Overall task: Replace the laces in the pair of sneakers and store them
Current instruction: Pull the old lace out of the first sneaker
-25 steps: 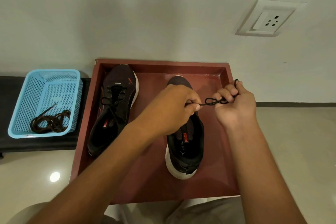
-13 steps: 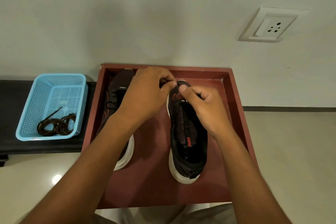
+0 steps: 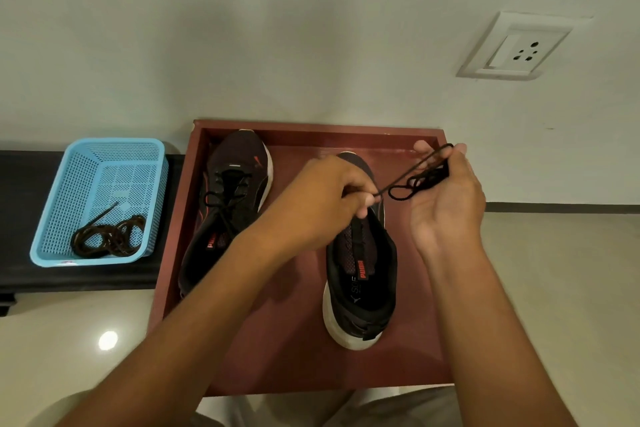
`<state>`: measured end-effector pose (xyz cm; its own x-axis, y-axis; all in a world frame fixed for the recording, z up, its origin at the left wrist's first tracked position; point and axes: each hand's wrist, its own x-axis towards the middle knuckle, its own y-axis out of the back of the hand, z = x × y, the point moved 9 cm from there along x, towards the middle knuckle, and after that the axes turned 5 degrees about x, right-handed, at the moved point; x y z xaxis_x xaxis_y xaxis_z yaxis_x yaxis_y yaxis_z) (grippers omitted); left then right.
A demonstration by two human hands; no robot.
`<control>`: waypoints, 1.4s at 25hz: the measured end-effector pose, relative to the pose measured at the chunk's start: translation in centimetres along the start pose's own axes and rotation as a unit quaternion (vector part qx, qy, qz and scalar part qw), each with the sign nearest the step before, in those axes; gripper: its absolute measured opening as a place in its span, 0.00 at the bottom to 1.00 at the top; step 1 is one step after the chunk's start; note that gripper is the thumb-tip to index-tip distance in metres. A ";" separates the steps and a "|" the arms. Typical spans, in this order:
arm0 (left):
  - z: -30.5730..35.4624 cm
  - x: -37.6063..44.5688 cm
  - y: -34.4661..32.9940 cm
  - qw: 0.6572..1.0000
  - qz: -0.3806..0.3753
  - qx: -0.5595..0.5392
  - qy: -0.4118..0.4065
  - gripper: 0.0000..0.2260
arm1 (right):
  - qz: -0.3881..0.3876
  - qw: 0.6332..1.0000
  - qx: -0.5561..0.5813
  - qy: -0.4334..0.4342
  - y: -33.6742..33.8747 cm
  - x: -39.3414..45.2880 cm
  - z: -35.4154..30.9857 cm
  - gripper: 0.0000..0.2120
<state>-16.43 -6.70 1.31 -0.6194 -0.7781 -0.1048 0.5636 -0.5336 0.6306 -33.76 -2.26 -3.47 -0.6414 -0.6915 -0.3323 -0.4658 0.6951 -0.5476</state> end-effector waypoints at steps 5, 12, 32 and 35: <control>0.7 -0.1 -3.0 0.999 -0.010 0.033 -0.008 0.08 | 0.026 0.993 0.082 -0.080 0.6 0.0 0.9 0.15; 1.2 -0.4 -4.9 0.999 -0.027 0.022 -0.028 0.06 | -0.002 0.992 -0.124 -0.026 0.4 0.0 -1.9 0.16; -1.3 0.0 -1.1 0.999 0.006 0.037 -0.019 0.08 | -0.098 0.543 -0.816 0.169 0.8 8.2 3.6 0.16; -1.5 0.1 -1.3 0.999 0.002 0.039 -0.013 0.08 | -0.094 0.502 -0.838 0.191 0.1 8.7 4.0 0.15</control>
<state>-16.43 -6.61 -0.73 -0.6319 -0.7706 -0.0832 0.5220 -0.5025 0.6892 -36.97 -9.00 -9.47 -0.4110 -0.9103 -0.0488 -0.1925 0.0343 0.9807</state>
